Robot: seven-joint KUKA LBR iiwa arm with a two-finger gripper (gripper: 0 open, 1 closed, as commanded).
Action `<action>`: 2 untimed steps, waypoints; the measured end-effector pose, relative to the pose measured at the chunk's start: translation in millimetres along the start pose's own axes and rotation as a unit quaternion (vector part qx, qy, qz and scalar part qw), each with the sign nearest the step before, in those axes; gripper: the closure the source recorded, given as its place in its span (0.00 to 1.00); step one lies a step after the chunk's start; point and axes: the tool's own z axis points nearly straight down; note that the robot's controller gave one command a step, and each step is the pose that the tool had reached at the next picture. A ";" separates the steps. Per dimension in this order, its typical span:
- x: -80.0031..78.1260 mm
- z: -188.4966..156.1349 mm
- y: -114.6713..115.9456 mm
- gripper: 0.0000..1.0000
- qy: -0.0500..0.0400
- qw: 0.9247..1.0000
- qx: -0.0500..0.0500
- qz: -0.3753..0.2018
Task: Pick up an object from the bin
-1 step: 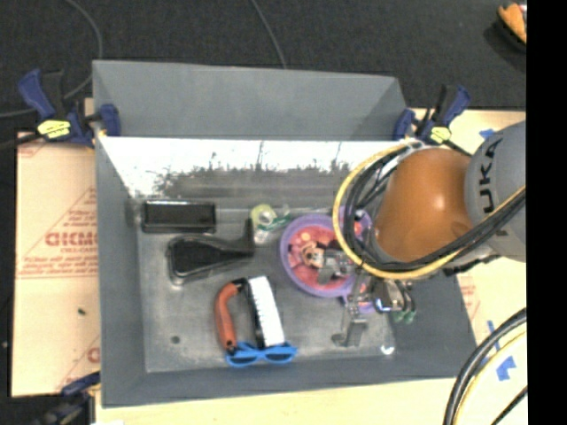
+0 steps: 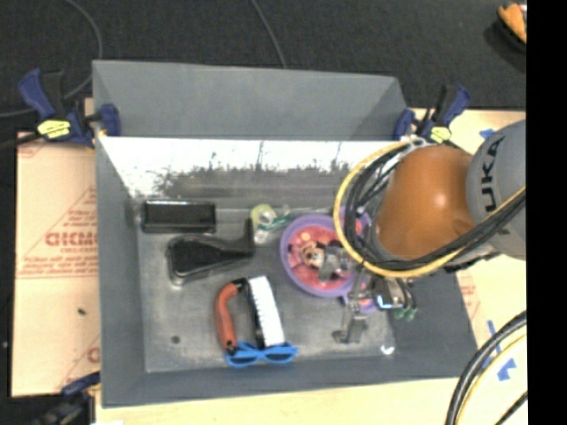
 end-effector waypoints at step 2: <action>-47.0 95.8 -46.5 0.00 0.000 0.908 0.000 0.419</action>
Offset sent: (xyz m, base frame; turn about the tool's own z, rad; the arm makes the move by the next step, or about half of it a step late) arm 0.0362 -0.0503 -0.0962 0.9147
